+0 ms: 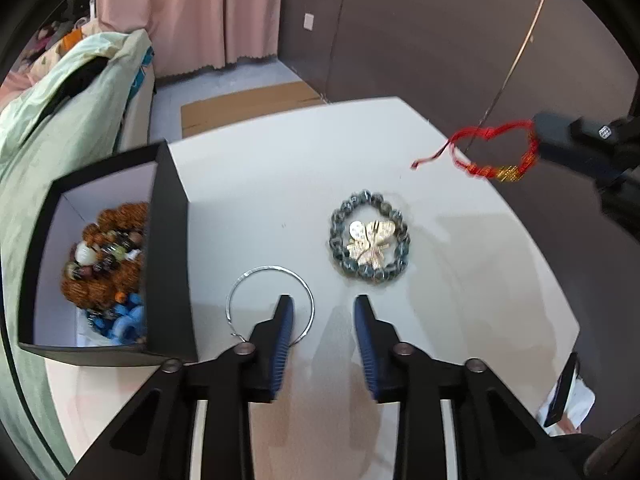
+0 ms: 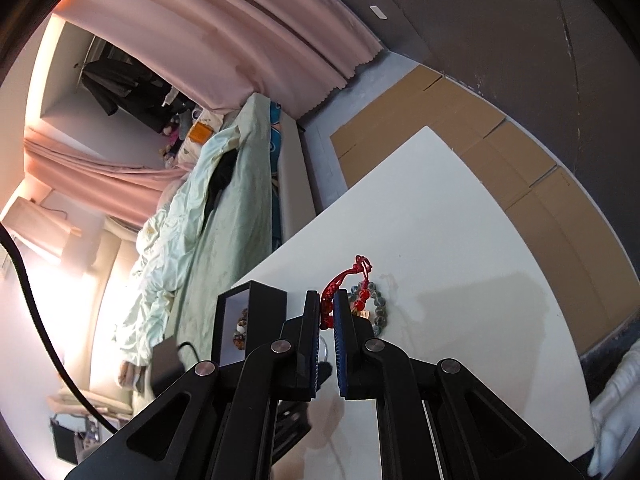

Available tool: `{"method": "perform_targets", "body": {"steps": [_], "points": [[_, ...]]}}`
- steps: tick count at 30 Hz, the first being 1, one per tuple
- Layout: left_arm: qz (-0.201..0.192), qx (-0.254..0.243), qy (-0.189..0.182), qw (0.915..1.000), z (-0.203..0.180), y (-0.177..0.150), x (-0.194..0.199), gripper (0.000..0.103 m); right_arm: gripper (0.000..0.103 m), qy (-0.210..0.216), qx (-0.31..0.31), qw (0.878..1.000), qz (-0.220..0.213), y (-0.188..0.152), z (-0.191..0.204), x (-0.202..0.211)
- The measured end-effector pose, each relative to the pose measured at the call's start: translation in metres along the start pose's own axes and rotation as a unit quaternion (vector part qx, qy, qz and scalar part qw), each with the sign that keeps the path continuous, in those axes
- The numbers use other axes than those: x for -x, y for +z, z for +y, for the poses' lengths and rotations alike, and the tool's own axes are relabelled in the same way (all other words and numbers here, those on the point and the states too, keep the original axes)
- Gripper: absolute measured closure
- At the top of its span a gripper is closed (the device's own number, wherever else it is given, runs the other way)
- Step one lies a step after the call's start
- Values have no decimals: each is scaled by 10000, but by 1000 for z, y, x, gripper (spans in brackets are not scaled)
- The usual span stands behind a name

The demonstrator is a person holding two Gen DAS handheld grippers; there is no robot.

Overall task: Organize jewelry
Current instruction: 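Grasp the red-string bracelet with the right tool and lift it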

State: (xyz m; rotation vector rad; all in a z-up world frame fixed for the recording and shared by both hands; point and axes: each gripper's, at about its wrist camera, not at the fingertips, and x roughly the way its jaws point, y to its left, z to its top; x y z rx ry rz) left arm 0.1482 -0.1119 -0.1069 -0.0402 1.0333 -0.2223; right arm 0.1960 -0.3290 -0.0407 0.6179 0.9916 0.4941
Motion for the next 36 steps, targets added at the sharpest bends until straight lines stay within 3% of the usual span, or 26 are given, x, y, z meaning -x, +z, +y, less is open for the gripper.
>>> {"method": "perform_targets", "body": {"steps": [6, 8, 11, 16, 31, 36], "points": [[-25, -217, 166, 9996, -6, -2, -6, 78, 95, 3, 23, 10000, 12, 0, 0, 2], [-38, -235, 275, 9993, -4, -3, -6, 95, 95, 3, 45, 10000, 18, -1, 0, 2], [-14, -51, 168, 9998, 5, -3, -6, 103, 95, 3, 72, 10000, 18, -4, 1, 4], [-31, 120, 6, 9999, 10, -5, 1, 103, 95, 18, 62, 10000, -4, -6, 1, 6], [-1097, 616, -499, 9908, 36, 14, 84, 103, 95, 375, 263, 9988, -143, -11, 20, 3], [-681, 419, -496, 9956, 33, 12, 74, 103, 95, 374, 262, 9989, -73, -11, 23, -8]]}}
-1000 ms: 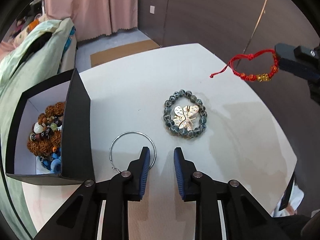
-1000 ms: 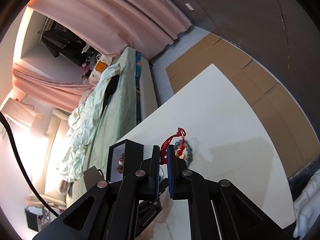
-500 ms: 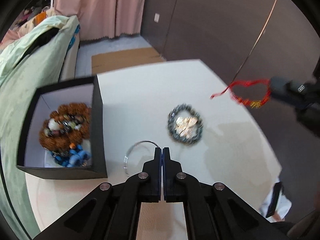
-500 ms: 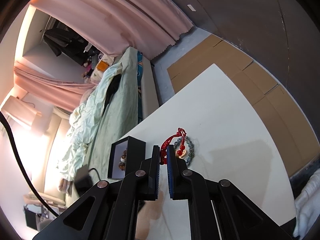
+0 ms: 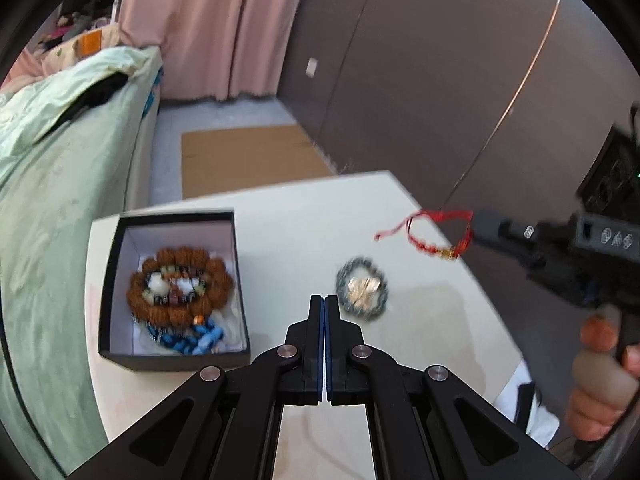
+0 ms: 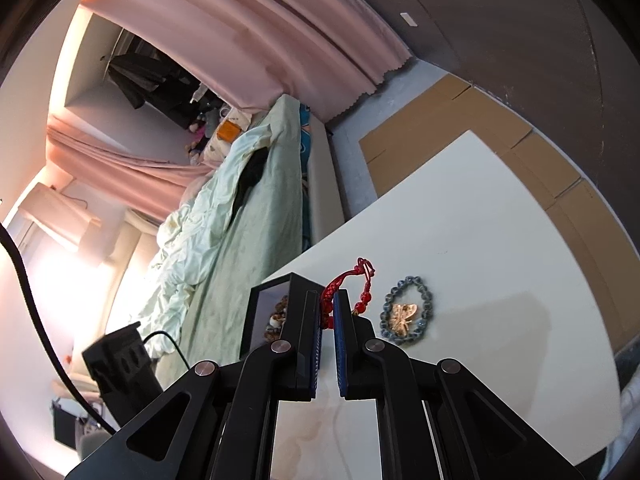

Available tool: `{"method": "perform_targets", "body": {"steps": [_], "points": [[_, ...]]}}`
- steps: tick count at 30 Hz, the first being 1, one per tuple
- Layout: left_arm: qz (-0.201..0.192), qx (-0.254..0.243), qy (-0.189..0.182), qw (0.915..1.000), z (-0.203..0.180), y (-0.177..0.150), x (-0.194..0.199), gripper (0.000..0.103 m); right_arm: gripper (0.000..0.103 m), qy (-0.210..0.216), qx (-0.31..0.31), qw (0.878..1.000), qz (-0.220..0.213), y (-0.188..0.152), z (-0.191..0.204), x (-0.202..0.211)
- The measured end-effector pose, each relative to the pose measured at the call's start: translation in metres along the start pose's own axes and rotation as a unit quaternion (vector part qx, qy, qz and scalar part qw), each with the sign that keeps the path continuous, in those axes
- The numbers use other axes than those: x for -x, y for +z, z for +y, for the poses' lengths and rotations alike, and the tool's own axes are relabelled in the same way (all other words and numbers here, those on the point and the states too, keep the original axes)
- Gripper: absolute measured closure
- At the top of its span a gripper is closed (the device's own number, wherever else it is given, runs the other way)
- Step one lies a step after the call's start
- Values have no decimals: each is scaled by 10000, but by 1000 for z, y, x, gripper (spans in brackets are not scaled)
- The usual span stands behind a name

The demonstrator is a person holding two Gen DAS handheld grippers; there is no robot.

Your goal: Organize jewelry

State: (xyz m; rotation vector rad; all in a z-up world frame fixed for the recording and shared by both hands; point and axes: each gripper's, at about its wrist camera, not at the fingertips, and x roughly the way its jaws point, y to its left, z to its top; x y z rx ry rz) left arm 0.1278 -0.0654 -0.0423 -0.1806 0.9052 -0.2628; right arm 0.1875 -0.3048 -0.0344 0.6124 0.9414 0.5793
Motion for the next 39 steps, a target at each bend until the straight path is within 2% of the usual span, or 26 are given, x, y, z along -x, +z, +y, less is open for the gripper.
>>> {"method": "perform_targets", "body": {"steps": [3, 6, 7, 8, 10, 17, 30, 39], "points": [[423, 12, -24, 9991, -2, -7, -14, 103, 95, -53, 12, 10000, 35, -3, 2, -2], [575, 9, 59, 9983, -6, -12, -22, 98, 95, -83, 31, 10000, 20, -2, 1, 2], [576, 16, 65, 9983, -7, -13, -23, 84, 95, -103, 44, 9999, -7, -3, 1, 4], [564, 30, 62, 9984, -8, -14, -23, 60, 95, -121, 53, 9999, -26, -3, 0, 6], [434, 92, 71, 9990, -8, -15, -21, 40, 95, -192, 81, 9998, -61, -3, 0, 10], [520, 19, 270, 9983, -14, -22, -32, 40, 95, -616, 270, 9974, -269, -2, -1, 28], [770, -160, 802, 9937, -29, -40, -70, 40, 95, -619, 170, 9971, -416, -1, -10, 50], [669, -540, 1171, 9894, -42, -42, -77, 40, 95, -617, 186, 9972, -378, -3, -11, 51]]}}
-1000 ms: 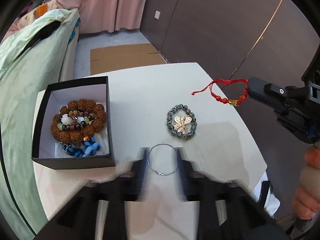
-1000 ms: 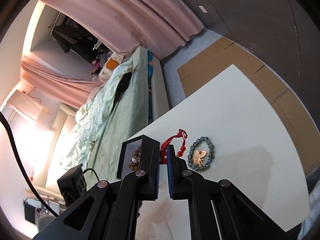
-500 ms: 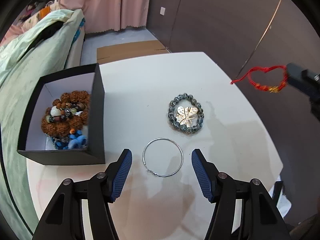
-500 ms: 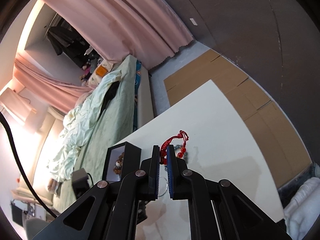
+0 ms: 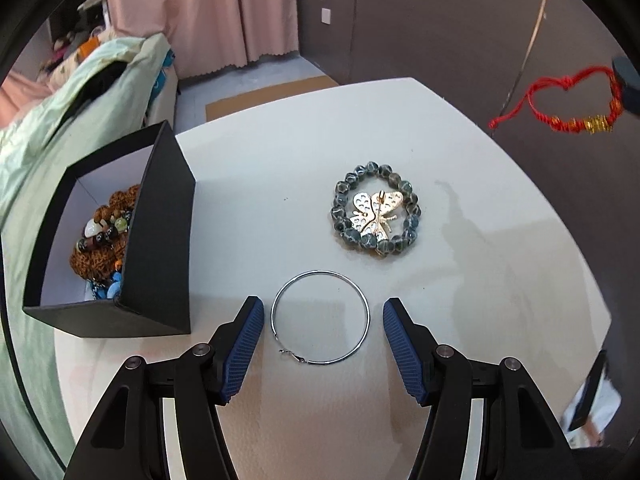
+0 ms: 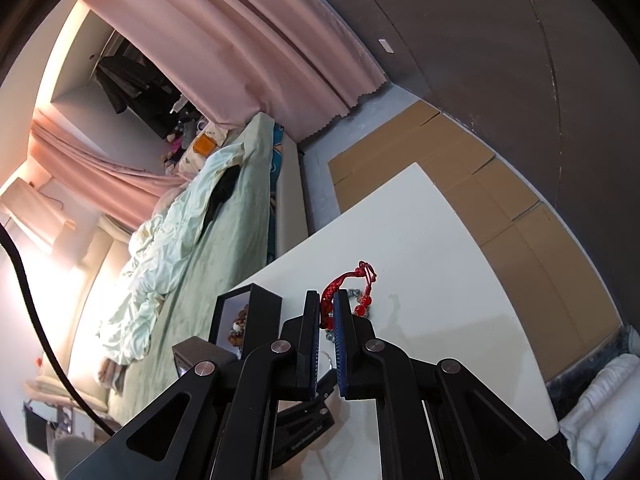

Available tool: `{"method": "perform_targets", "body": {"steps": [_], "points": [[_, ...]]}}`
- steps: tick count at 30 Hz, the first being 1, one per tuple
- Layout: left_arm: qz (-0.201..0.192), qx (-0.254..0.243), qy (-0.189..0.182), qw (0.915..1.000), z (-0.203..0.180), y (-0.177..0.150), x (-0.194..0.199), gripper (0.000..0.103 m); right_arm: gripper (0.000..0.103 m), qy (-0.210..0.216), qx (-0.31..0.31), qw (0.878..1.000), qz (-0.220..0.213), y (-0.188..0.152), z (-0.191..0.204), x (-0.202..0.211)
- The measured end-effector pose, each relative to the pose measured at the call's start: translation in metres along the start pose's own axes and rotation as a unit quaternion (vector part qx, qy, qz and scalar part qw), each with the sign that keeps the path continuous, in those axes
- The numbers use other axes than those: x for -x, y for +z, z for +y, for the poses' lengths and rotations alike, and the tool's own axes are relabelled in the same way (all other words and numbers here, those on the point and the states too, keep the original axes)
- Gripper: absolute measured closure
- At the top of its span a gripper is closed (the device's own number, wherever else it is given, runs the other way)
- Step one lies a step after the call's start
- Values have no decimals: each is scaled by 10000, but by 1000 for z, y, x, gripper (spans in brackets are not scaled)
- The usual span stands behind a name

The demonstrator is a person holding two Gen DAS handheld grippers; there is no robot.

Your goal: Organize jewelry

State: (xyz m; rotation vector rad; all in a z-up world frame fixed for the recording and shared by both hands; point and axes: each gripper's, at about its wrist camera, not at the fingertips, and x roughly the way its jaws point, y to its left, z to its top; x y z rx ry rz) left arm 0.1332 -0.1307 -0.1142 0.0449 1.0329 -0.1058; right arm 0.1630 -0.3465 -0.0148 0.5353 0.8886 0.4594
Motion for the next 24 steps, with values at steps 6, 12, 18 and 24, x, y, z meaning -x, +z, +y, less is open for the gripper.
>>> {"method": "perform_targets", "body": {"steps": [6, 12, 18, 24], "points": [[24, 147, -192, 9997, 12, 2, 1, 52, 95, -7, 36, 10000, 44, -1, 4, -4], [-153, 292, -320, 9989, 22, 9, 17, 52, 95, 56, 60, 10000, 41, -2, 8, -8], [-526, 514, -427, 9964, 43, 19, 46, 51, 95, 272, 56, 9996, 37, -2, 13, -14], [-876, 795, -444, 9920, 72, 27, 70, 51, 95, 494, 80, 9987, 60, -2, 27, -28]]}}
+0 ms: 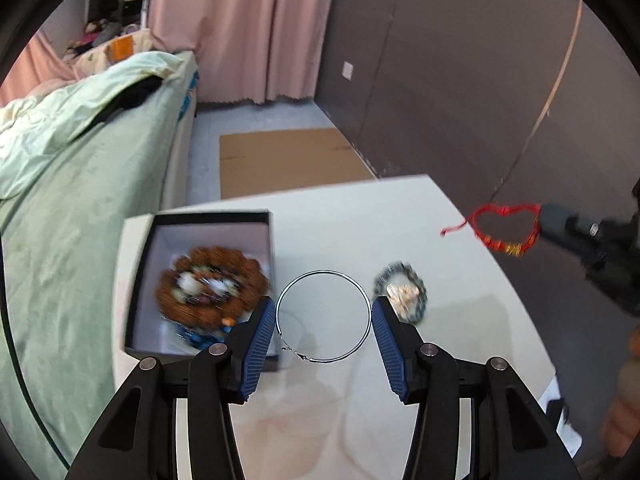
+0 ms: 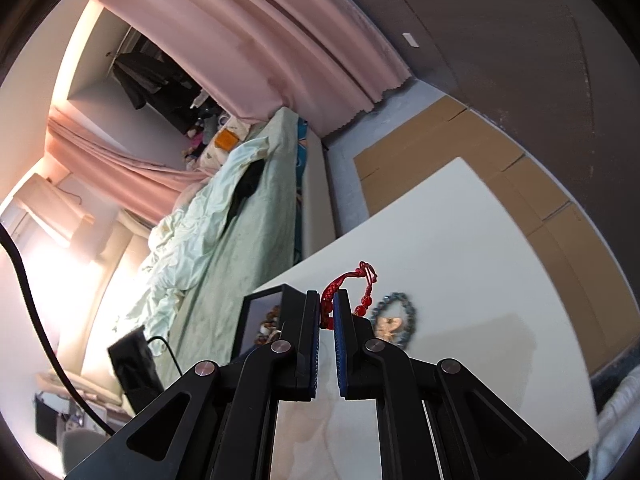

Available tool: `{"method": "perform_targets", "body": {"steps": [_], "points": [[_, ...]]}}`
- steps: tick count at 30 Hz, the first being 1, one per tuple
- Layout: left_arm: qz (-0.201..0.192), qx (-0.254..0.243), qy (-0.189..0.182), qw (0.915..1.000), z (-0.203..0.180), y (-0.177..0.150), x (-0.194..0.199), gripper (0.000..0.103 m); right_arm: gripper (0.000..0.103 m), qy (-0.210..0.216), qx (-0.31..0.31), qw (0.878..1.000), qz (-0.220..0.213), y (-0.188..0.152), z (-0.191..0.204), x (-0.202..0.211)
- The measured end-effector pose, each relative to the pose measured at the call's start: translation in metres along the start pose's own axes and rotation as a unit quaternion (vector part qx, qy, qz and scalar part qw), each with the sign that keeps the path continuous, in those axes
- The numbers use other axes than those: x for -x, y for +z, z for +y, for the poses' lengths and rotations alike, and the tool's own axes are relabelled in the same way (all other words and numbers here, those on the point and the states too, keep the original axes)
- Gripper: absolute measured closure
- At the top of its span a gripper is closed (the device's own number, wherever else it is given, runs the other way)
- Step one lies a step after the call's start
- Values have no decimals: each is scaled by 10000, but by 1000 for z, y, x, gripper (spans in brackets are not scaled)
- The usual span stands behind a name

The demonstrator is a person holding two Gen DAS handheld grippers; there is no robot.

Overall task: Organize jewelry
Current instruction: 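Drop the bangle into the box with the left tool while the right tool releases the red bracelet there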

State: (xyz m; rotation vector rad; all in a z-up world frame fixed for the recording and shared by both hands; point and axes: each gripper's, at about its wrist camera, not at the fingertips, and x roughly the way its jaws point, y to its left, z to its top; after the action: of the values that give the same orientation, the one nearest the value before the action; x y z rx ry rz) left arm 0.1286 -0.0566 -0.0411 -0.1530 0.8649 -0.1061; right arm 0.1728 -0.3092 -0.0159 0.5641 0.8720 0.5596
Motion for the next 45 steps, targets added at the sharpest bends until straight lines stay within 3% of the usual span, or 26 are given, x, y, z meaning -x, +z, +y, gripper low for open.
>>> {"method": "perform_targets", "body": {"steps": [9, 15, 17, 20, 29, 33, 35, 36, 38, 39, 45], "points": [[-295, 530, 90, 9981, 48, 18, 13, 51, 95, 327, 66, 9994, 89, -3, 21, -30], [-435, 993, -128, 9940, 72, 27, 16, 48, 95, 531, 193, 9981, 232, -4, 35, -51], [-445, 1121, -186, 9925, 78, 28, 17, 33, 95, 695, 251, 9968, 294, -6, 42, -57], [-545, 1245, -172, 9906, 85, 30, 21, 24, 95, 941, 366, 9942, 382, -8, 53, -66], [-726, 1527, -64, 9856, 113, 32, 35, 24, 95, 1412, 697, 9852, 673, -24, 86, -97], [-777, 1624, -23, 9837, 125, 32, 41, 24, 95, 1498, 758, 9820, 859, -32, 94, -113], [-790, 1678, -5, 9827, 130, 31, 43, 24, 94, 1297, 857, 9822, 1056, -37, 97, -122], [-792, 1695, -3, 9823, 132, 31, 43, 24, 93, 1168, 871, 9820, 1204, -39, 97, -127], [-791, 1724, 22, 9819, 133, 30, 44, 24, 72, 974, 794, 9812, 1463, -41, 93, -134], [-791, 1719, 35, 9819, 133, 29, 45, 24, 57, 897, 754, 9832, 1403, -40, 89, -132], [-760, 1586, -10, 9844, 121, 25, 47, 24, 53, 498, 560, 9917, 1041, -26, 60, -97]]}}
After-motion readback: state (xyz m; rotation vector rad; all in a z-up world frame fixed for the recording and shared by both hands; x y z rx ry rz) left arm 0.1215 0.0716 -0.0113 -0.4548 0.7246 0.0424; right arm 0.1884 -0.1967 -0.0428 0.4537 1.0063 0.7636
